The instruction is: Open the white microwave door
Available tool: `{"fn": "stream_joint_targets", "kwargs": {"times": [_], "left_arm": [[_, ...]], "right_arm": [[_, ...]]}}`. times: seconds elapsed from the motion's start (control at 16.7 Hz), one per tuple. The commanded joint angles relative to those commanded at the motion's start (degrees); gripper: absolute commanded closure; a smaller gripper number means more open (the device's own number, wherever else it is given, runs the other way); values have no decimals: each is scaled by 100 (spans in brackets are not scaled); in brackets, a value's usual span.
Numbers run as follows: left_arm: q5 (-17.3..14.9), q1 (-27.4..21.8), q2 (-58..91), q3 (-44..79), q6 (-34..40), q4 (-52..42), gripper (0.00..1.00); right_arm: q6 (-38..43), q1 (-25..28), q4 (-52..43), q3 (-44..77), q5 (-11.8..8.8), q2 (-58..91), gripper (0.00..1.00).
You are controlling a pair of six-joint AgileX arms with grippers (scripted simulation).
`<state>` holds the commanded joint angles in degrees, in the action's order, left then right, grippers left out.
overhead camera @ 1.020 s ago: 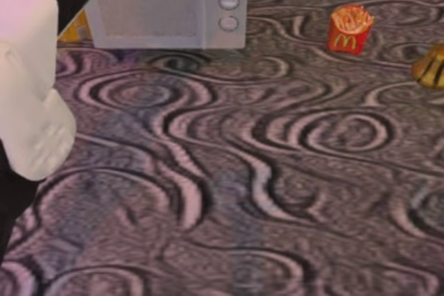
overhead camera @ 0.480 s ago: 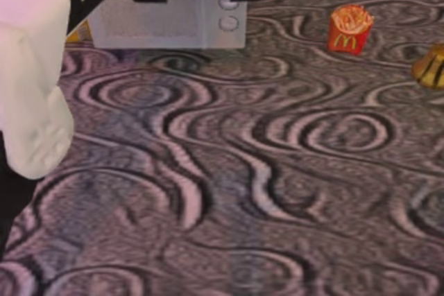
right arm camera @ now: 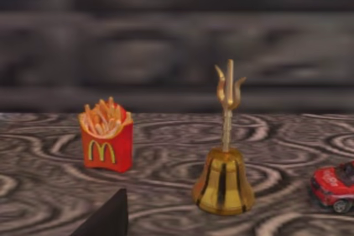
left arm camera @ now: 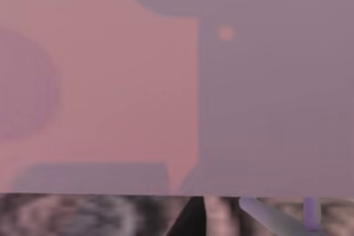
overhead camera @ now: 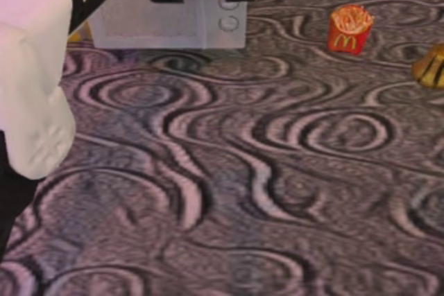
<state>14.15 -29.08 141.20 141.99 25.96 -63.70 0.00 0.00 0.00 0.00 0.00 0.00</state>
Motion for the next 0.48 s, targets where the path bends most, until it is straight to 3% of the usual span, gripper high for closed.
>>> {"fn": "stream_joint_targets", "kwargs": {"times": [0.3,0.48], "left_arm": [[0,0,0,0,0,0,98],[0,0,0,0,0,0,100]], "right_arm": [[0,0,0,0,0,0,0],[0,0,0,0,0,0,0]]}}
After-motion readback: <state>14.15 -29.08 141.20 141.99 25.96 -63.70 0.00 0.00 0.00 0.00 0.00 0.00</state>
